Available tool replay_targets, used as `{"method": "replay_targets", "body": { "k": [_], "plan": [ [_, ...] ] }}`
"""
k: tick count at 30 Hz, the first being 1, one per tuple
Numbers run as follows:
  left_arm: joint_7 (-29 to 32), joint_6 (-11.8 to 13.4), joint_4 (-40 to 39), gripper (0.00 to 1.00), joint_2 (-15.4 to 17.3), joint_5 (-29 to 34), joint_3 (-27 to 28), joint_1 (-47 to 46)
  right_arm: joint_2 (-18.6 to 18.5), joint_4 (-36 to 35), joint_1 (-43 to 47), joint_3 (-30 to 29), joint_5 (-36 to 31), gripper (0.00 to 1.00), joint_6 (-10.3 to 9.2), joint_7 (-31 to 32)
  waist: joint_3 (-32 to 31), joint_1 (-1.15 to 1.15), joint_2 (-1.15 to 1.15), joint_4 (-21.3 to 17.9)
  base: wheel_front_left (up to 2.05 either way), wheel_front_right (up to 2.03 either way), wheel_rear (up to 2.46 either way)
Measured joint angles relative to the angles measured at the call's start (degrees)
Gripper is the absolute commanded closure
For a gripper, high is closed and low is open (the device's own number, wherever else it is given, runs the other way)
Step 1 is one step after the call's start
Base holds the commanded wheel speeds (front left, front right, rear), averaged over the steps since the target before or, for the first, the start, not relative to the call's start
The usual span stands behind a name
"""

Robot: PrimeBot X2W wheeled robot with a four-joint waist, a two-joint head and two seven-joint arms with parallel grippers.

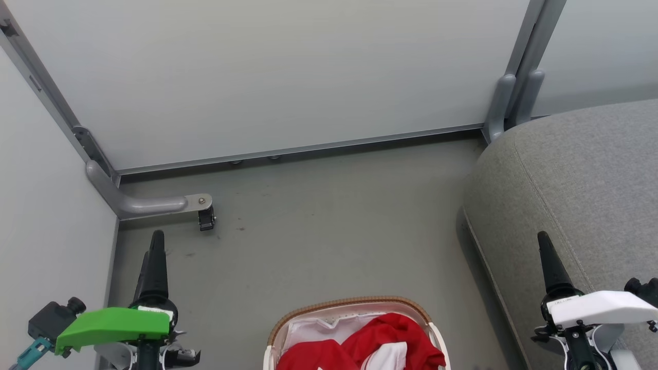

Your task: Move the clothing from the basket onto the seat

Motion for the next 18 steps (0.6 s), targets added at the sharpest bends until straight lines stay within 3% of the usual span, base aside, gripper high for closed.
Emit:
{"method": "replay_targets", "body": {
  "k": [18],
  "plan": [
    [-3.5,1.2,0.3,0.00,0.1,21.7,-3.2,1.2,-0.3,-2.2,0.5,2.3,-19.4,0.00,0.00,-3.5,-0.2,0.00,0.00,0.2,0.00,0.00,0.00]
  ]
}}
